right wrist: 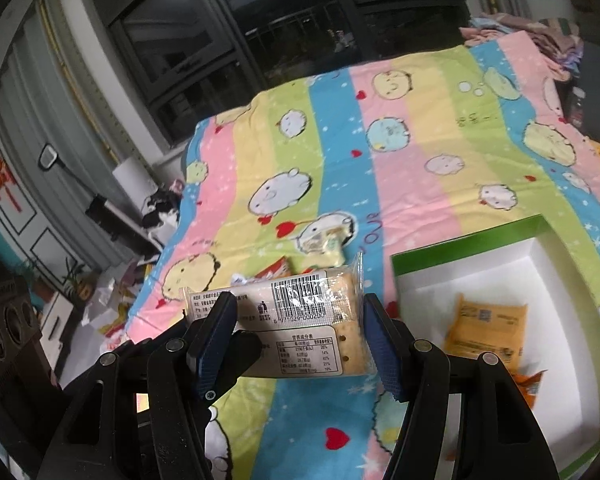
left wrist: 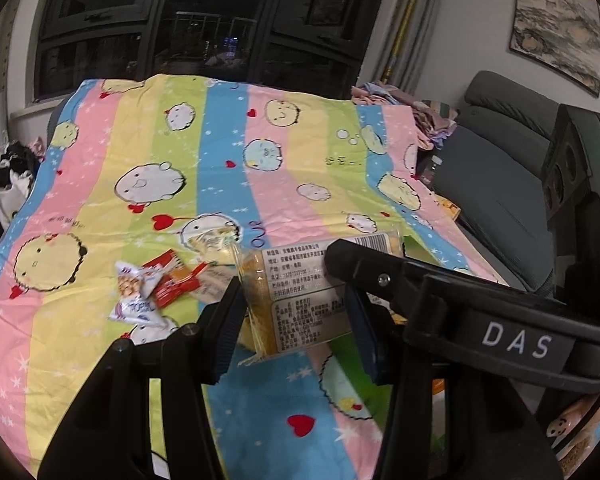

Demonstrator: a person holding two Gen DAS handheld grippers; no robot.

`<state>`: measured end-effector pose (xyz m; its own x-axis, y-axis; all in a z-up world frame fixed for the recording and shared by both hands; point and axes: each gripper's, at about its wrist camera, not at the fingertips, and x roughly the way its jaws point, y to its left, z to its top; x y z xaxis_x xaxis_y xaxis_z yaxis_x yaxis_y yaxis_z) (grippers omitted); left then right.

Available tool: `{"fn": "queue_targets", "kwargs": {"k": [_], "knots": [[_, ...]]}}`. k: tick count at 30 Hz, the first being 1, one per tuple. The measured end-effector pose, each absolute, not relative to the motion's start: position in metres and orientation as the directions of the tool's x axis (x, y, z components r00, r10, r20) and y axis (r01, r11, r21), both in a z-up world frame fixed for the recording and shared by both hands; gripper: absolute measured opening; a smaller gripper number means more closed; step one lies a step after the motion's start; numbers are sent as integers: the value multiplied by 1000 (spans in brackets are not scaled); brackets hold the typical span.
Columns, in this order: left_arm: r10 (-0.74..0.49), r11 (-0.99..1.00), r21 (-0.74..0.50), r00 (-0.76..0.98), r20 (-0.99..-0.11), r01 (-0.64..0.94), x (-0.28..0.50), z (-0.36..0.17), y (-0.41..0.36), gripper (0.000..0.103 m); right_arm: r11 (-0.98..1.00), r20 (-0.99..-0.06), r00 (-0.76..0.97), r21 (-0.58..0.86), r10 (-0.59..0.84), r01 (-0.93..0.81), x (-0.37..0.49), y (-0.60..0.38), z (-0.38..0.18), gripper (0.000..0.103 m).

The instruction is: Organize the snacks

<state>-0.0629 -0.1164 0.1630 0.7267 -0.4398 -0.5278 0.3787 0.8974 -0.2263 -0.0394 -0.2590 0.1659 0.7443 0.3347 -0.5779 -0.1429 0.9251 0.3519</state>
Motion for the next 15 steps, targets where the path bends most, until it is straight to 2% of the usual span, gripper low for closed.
{"fn": "queue_targets", "kwargs": {"k": [15], "knots": [[-483,866,-190,677,-555,463,-50,163,-192,48,922,-577,777,387,252,-12,-41,-330,163,66]]}}
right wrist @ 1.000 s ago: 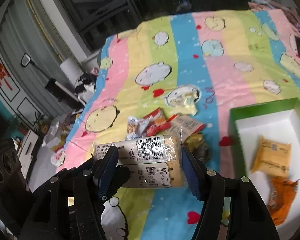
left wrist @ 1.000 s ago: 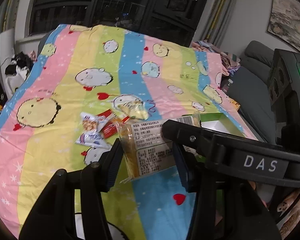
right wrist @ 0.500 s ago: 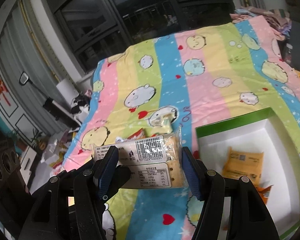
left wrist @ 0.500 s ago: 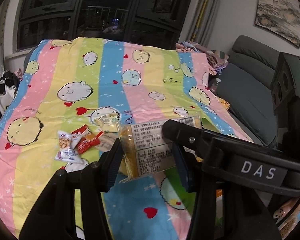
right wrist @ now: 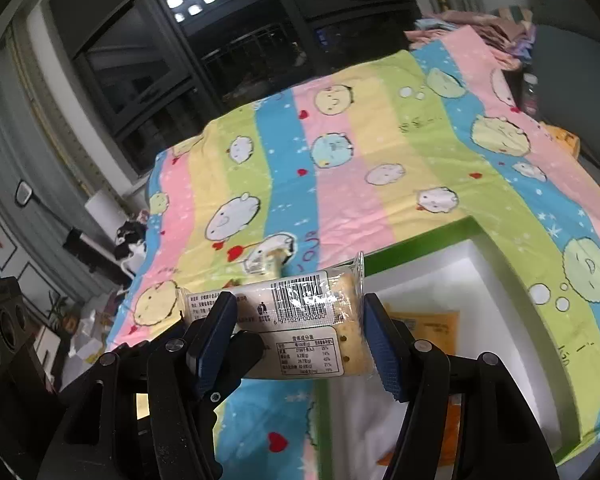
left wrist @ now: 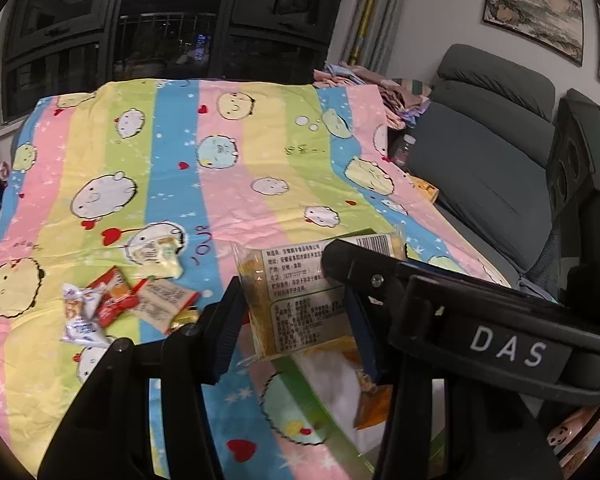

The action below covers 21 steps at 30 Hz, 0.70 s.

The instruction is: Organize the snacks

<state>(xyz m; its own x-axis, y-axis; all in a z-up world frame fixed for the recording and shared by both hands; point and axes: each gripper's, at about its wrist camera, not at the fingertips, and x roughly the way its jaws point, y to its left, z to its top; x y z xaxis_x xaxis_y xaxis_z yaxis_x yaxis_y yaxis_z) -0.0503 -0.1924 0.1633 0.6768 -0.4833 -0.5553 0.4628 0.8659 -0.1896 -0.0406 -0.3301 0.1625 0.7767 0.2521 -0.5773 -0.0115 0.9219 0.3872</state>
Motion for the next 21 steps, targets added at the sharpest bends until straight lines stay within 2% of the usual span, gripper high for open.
{"fn": "queue_targets", "kwargs": {"k": [8,21], "knots": [[-510,843,-203,617,-600,499,-35,151,-226,48,906,-617,761,412,199,97,-33,-367,147,66],[-519,832,-241,546,-658,500,-11,125,-252,48,879,-674,712,443,198,175,-14,-394,120,66]]}}
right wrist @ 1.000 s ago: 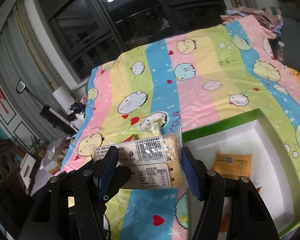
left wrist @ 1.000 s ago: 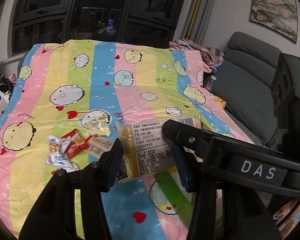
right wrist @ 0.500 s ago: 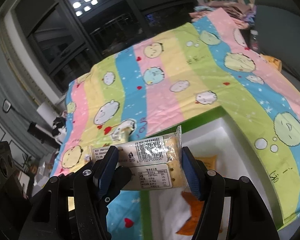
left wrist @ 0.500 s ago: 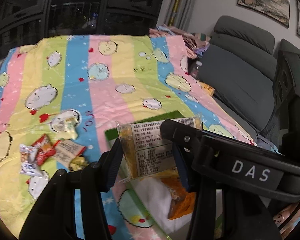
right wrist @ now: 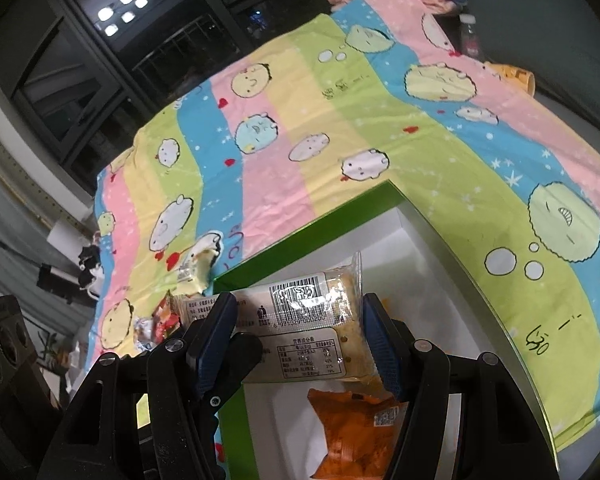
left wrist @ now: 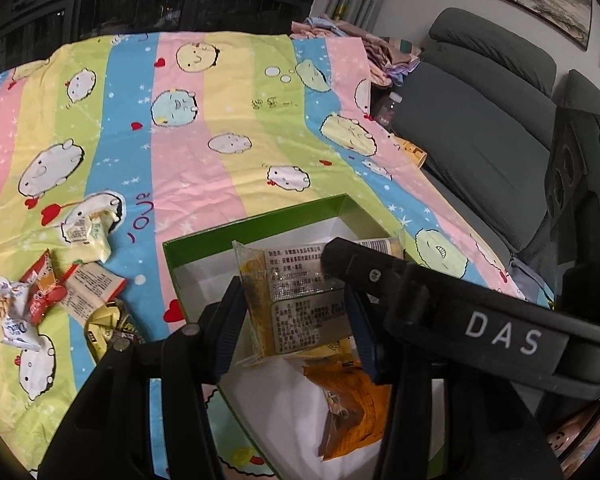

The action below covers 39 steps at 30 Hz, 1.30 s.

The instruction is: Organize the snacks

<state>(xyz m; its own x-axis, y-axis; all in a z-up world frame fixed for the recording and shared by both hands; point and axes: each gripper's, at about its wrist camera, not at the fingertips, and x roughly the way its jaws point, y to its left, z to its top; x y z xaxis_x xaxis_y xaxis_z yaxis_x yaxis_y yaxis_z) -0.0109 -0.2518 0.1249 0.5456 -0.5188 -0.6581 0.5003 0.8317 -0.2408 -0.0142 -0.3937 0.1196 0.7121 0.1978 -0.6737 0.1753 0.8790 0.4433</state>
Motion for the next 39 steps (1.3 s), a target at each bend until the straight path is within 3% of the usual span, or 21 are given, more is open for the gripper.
{"fn": "queue_targets", "kwargs": {"k": [29,39], "knots": [[-521,818,-301,409,-749,491,21,84,-276,48,826,-767,606,471,211,308,11,-424,72,66],[-466,839,-248,406,-786,484,24,79,-281,49,817,-778,581,484,238,314,16,-423,63,66]]}}
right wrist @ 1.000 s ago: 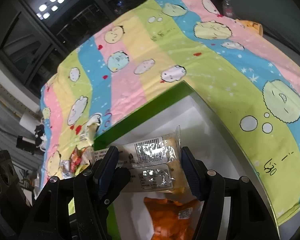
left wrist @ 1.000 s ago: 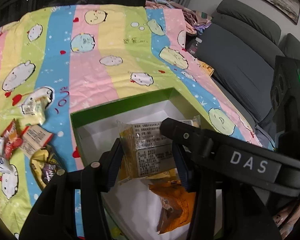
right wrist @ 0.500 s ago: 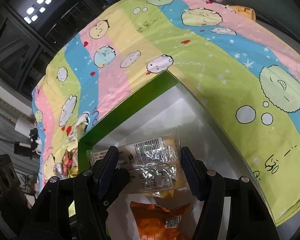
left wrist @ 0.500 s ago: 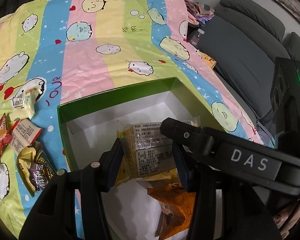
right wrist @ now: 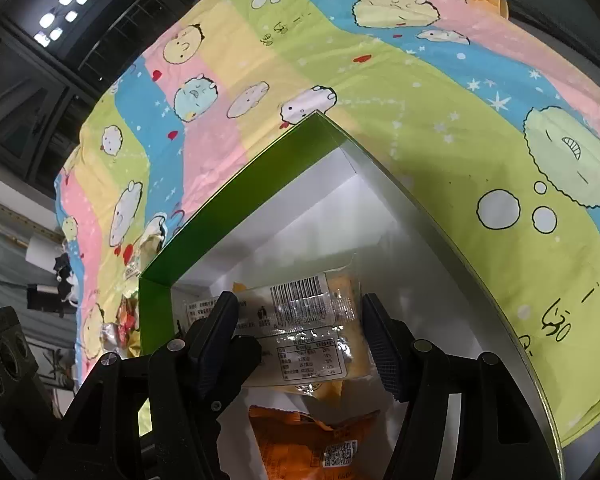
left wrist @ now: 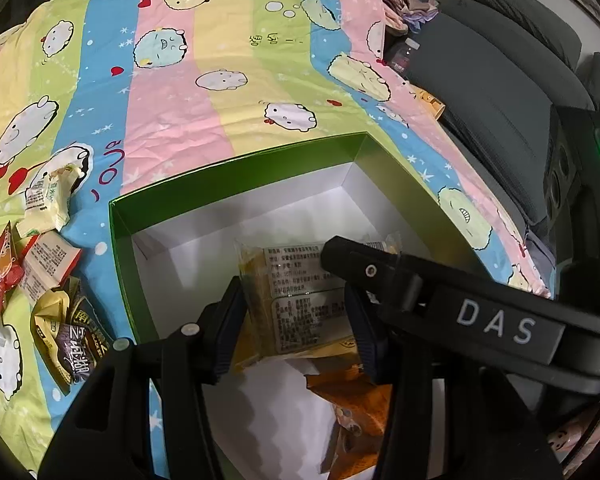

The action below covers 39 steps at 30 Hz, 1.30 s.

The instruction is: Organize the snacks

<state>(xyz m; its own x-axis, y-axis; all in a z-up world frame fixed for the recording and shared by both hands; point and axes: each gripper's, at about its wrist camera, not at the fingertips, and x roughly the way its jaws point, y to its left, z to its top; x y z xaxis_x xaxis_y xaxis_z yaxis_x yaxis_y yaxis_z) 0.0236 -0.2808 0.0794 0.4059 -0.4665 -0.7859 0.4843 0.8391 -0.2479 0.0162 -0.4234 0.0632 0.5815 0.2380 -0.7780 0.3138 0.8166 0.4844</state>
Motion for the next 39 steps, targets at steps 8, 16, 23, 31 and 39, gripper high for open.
{"fn": "queue_targets", "kwargs": {"k": [8,16,23,31,39], "knots": [[-428,852,-218,393,-814,476,27,75,-284,53,812,-796,559,476,235,337,20,-422,57,66],[-508,829,-327,368,-778,453,26,82,-273,69,774,-763,590,533,265,341,14,-432,61,67],[-536,825,-363,396,-746,434,15,102,-254,70,786,-711,657,546,251,290,6,-424,83,71],[-537,839,-363,501,-679,406,-4,133,-193,82,832,-683,699,502,212,238,0,-403,106,72],[-465,885,-378,581,-668,273,-11,136,-99,88,887,-673,690,452,266,99,-2,-348,123,72]]}}
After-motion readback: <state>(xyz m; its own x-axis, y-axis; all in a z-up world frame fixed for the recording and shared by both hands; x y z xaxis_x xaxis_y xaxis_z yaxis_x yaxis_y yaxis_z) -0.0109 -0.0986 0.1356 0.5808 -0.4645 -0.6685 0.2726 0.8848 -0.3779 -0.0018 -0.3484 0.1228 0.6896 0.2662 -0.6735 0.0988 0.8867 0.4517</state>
